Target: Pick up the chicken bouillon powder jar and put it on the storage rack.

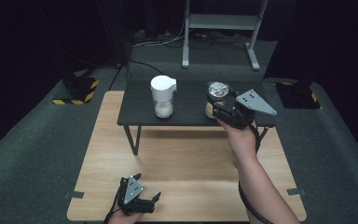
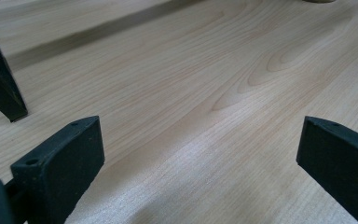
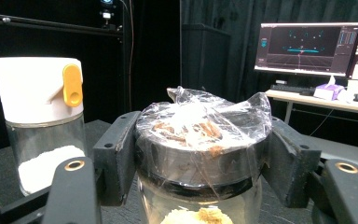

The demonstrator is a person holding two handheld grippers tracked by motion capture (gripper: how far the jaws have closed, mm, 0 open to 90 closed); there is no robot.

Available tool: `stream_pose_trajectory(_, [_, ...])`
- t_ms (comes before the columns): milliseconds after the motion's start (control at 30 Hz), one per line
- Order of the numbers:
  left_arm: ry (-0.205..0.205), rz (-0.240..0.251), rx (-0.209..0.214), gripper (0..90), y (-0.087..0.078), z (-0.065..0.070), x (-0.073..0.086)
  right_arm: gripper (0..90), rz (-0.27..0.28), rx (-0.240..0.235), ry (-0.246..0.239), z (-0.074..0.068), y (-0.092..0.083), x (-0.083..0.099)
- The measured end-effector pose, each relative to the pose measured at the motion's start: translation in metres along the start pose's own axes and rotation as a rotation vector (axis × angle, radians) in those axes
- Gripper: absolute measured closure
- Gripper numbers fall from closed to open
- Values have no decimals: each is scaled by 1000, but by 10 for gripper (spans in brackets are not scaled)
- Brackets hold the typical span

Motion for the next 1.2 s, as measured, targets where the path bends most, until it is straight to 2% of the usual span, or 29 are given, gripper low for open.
stream_pose_trajectory(300, [-2, 3, 3, 10, 0, 0, 0, 342, -8, 3, 4, 0, 3, 3])
stream_pose_trajectory(1200, [3, 2, 2, 10, 0, 1, 0, 337, -21, 4, 64, 6, 11, 5])
Point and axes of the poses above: each handheld gripper's, and its own axes: y roughly forward along the jaws, x roughly out of its underside, z roughly to its right, the point moved 3 cm from there along y, roughly forward along the jaws, and after that the axes turned 8 degrees about x, right-handed, at the moved point
